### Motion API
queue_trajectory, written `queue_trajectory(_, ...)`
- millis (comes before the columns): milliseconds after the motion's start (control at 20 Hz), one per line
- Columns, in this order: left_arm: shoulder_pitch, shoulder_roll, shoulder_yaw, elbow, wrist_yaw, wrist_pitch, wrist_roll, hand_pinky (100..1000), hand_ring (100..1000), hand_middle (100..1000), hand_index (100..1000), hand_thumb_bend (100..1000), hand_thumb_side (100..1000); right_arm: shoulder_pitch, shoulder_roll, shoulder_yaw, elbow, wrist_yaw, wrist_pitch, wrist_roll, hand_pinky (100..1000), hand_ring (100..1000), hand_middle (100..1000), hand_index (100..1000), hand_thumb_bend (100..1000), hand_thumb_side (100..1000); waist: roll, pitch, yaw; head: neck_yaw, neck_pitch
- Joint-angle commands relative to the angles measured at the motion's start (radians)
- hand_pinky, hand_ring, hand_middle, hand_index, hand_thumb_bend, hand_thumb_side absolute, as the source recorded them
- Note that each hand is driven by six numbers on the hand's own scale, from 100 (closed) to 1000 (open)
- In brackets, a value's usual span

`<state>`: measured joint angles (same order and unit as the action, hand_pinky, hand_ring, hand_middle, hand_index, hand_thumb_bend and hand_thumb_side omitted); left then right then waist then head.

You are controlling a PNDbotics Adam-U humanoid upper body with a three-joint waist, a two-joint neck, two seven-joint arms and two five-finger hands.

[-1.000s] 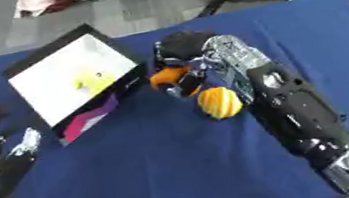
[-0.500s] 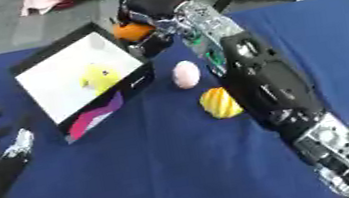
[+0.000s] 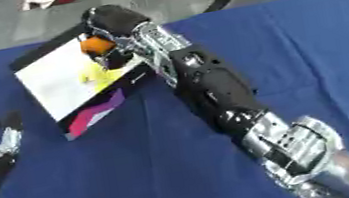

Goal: Pick up objects on the table and place them in the box.

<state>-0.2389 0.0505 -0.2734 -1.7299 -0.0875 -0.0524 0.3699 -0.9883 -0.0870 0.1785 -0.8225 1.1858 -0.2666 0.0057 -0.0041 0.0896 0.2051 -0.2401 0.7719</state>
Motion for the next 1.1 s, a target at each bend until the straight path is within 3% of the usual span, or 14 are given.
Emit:
queue_trajectory(50,-0.015,-0.004,-0.004,-0.022,0.003,-0.002,-0.004,731,865,639,751,479,155,-0.033,0.0,-0.011,0.015,0.023,0.009,-0.052,987,952,982,1000,100,643,0.007,0.004,0.001,-0.003,-0.002)
queue_trajectory(150,-0.015,-0.003,-0.003,-0.022,0.003,-0.003,-0.003,731,865,639,751,479,155,-0.033,-0.002,-0.013,0.012,0.01,0.011,-0.074,993,961,1000,1000,100,681,0.006,0.003,-0.001,-0.002,-0.002)
queue_trajectory(350,-0.011,-0.001,-0.001,-0.021,0.002,-0.003,-0.001,731,866,639,751,481,155,-0.031,-0.02,-0.005,-0.02,-0.042,-0.003,-0.075,980,944,991,1000,100,646,0.006,-0.002,-0.012,0.002,-0.002)
queue_trajectory(650,0.009,0.016,0.015,-0.015,-0.003,-0.003,0.014,731,866,638,752,485,155,0.013,-0.109,0.02,-0.115,-0.139,-0.051,0.007,941,908,956,1000,100,585,-0.005,-0.018,-0.058,0.033,-0.002)
queue_trajectory(800,0.021,0.028,0.027,-0.013,-0.007,-0.003,0.026,730,866,638,752,488,154,0.073,-0.178,0.03,-0.159,-0.187,-0.076,0.055,936,903,950,997,100,615,-0.013,-0.025,-0.087,0.057,-0.002)
queue_trajectory(950,0.027,0.034,0.031,-0.011,-0.011,-0.003,0.032,730,867,638,752,491,156,0.136,-0.234,0.027,-0.188,-0.257,-0.054,0.123,936,905,949,996,100,681,-0.015,-0.029,-0.101,0.072,-0.002)
queue_trajectory(1100,0.028,0.036,0.034,-0.011,-0.013,-0.002,0.035,730,866,638,752,493,156,0.173,-0.274,0.023,-0.205,-0.374,0.019,0.255,936,908,951,997,100,761,-0.013,-0.032,-0.107,0.079,-0.002)
